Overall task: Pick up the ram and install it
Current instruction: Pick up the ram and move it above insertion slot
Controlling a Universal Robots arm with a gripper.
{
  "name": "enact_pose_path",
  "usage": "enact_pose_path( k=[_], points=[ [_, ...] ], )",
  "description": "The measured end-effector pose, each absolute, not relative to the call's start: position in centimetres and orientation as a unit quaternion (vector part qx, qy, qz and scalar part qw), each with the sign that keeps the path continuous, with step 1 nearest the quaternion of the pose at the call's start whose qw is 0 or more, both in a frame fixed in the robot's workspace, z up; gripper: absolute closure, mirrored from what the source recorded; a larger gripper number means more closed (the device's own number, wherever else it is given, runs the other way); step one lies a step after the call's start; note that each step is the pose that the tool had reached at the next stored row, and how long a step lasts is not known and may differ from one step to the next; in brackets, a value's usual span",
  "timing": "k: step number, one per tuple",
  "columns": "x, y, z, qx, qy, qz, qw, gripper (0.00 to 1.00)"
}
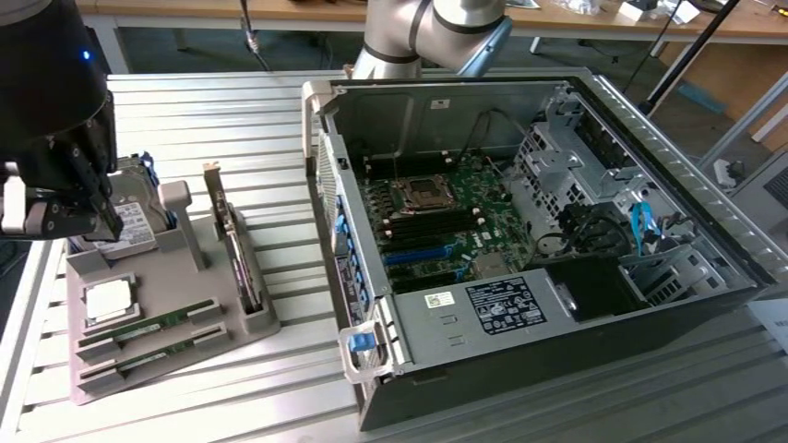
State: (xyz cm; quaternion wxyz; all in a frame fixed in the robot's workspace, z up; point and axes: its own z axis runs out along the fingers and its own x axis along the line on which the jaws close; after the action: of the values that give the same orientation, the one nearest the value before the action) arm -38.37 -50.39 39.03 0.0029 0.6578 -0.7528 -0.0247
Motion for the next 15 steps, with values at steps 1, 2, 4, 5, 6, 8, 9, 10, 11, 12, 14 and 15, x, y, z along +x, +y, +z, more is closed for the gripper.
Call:
enact_pose_path(
  k=[1,2,4,5,6,8,9,10,11,12,14,15],
  points=[
    [-38.37,-50.39,39.03,0.665,-0.746,-0.025,0.003,0.89],
    [-38.37,-50.39,39.03,0.671,-0.741,-0.025,0.003,0.89],
    [-38.37,-50.39,39.03,0.681,-0.732,-0.025,0.004,0.89],
    [-38.37,-50.4,39.03,0.685,-0.728,-0.025,0.004,0.89],
    [-38.37,-50.4,39.03,0.691,-0.722,-0.025,0.004,0.89],
    [-38.37,-50.4,39.03,0.701,-0.713,-0.024,0.004,0.89],
    [-38.37,-50.41,39.03,0.706,-0.708,-0.024,0.005,0.89],
    [-38.37,-50.41,39.03,0.714,-0.699,-0.024,0.005,0.89],
    [-38.37,-50.41,39.03,0.718,-0.695,-0.024,0.005,0.89],
    [-38.37,-50.42,39.03,0.721,-0.693,-0.024,0.005,0.89],
    [-38.36,-50.42,39.03,0.721,-0.692,-0.024,0.005,0.89],
    [-38.36,-50.42,39.03,0.721,-0.692,-0.024,0.005,0.89]
  ],
)
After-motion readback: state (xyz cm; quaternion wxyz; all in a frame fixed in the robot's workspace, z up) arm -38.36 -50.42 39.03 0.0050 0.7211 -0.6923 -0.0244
